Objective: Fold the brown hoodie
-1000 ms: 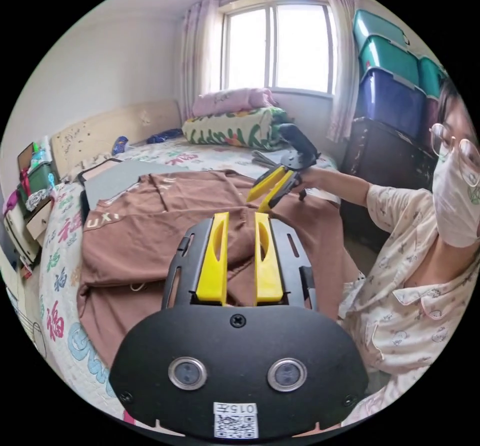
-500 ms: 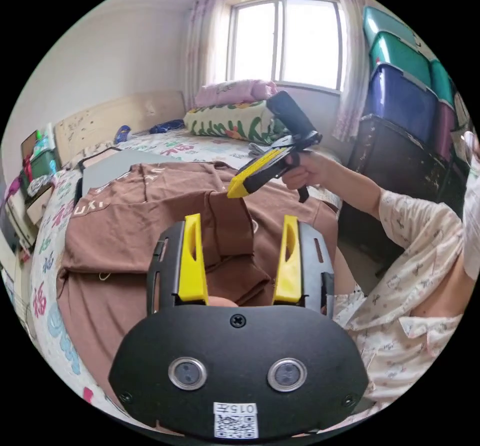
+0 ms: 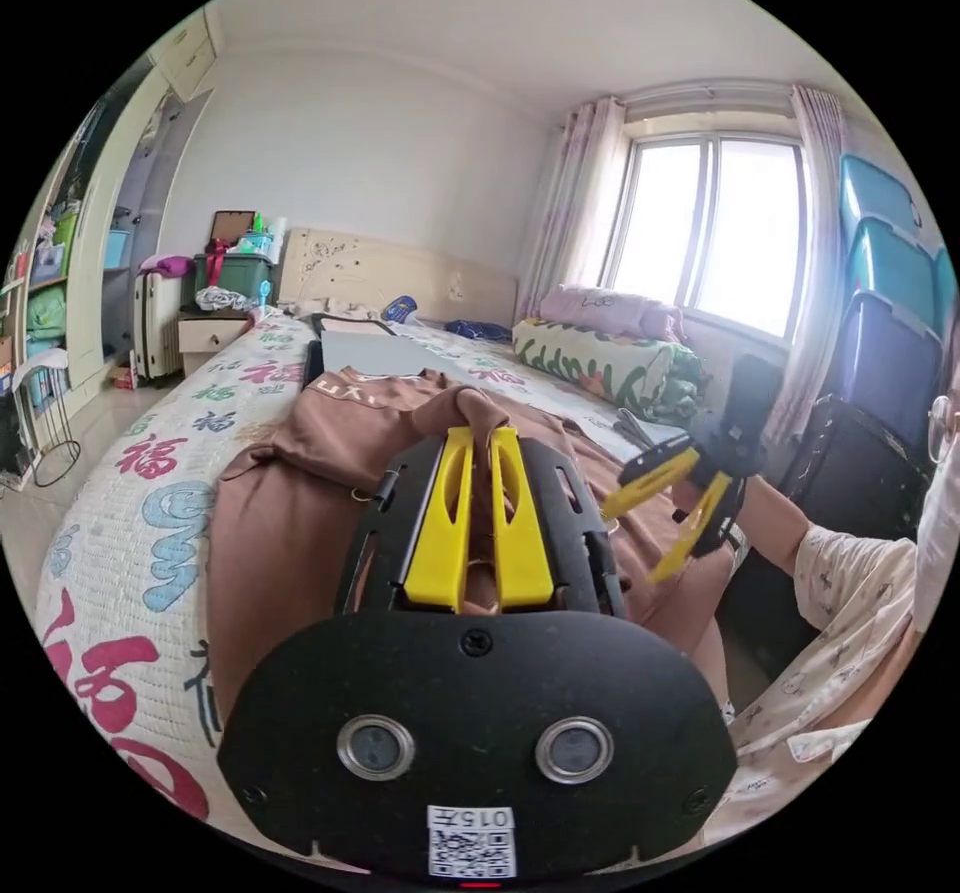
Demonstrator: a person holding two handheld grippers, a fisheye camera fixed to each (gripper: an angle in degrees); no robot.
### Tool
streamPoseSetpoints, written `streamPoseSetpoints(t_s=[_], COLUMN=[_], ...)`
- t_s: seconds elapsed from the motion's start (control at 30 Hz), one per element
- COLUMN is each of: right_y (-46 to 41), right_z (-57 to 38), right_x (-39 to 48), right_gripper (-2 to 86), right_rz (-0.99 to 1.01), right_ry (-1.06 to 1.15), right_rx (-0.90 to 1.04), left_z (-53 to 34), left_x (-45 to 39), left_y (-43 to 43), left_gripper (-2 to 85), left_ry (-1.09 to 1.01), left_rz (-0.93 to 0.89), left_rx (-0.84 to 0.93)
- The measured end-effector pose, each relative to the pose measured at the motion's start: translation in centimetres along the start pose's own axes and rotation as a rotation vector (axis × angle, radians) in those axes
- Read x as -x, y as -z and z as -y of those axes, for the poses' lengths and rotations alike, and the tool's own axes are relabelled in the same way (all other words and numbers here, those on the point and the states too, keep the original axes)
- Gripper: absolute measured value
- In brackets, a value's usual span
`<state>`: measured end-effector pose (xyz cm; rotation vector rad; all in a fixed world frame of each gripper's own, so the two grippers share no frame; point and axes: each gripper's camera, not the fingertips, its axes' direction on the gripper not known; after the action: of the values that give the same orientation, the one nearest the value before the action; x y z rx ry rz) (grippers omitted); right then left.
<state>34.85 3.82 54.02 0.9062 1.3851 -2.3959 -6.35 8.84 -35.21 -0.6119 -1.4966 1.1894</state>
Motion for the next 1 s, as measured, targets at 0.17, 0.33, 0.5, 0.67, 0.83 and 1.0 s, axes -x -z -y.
streamPoseSetpoints(t_s=[0.17, 0.33, 0.5, 0.67, 0.83, 1.0], right_y=[-5.0, -5.8, 5.4, 29.4, 28.6, 19.3], right_z=[1.3, 3.7, 0.3, -18.3, -27.0, -28.5], right_x=[2.0, -0.3, -9.5, -24.2, -17.1, -11.1], right_gripper=[9.9, 4.6, 3.9, 6.6, 10.2, 11.6], right_rz=[-0.100, -0.137, -0.495, -1.128, -0.750, -0.528], right_ry=[0.056, -0.006, -0.291, -1.299, -1.203, -1.073], right_rx=[0.125, 0.132, 0.107, -0.153, -0.438, -0.254], left_z=[-1.6, -1.7, 3.3, 8.9, 0.3, -9.1], left_x=[-5.8, -11.1, -9.0, -1.5, -4.8, -12.4], left_y=[-2.9, -5.6, -4.1, 4.9, 6.3, 3.7], left_gripper=[0.8, 0.8, 1.4, 20.7, 21.8, 20.1], left_ry=[-0.064, -0.135, -0.126, 0.267, 0.356, 0.327], left_rz=[-0.021, -0.043, 0.269, 0.912, 0.574, 0.190], left_rx=[0.052, 0.135, 0.244, 0.029, 0.052, 0.140])
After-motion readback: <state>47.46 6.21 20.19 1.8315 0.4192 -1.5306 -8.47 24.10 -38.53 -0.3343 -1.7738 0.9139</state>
